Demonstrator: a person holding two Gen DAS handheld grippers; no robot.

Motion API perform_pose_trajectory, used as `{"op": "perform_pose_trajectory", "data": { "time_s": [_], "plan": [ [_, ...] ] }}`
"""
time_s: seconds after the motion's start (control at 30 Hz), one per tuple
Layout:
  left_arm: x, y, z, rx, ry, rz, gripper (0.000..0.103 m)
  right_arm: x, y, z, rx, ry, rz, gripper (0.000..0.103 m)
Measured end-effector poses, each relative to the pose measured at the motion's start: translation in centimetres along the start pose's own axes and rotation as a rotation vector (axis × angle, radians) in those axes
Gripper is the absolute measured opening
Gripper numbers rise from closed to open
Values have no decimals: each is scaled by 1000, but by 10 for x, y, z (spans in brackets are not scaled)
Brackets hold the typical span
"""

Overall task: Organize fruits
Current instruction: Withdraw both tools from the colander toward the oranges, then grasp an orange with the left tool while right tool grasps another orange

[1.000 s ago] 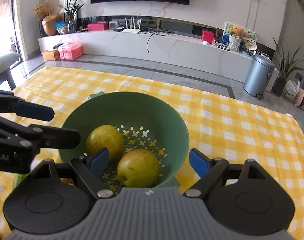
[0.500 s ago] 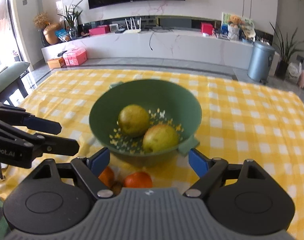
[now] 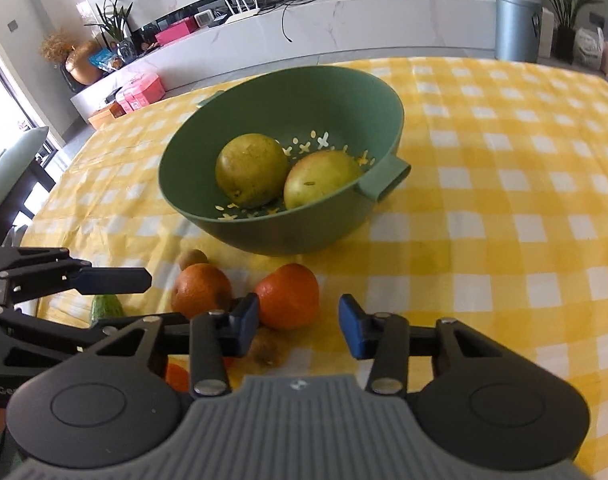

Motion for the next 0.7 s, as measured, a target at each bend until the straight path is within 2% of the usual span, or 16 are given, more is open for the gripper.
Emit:
{"op": "perform_pose_trajectory", "data": {
  "time_s": [0.2, 0.43, 0.7],
  "plan": [
    [7, 1, 3, -29, 14, -6, 64, 9, -2, -3, 54, -48, 5, 42],
    [15, 4, -3, -4, 1, 3, 58, 17, 0, 0, 50, -55, 17, 43],
    [20, 7, -4, 4, -24, 12, 55, 20, 1, 2, 27, -42, 26, 43]
  ]
}}
Point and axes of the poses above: each gripper's, at about its wrist camera, not at the fingertips, and x roughly the way its jaws point, z to its left, y to its underside, the point moved 4 cm from there along x, roughly the way its jaws point, and after that the axes turned 7 degrees about -z, right-handed, at the moved point
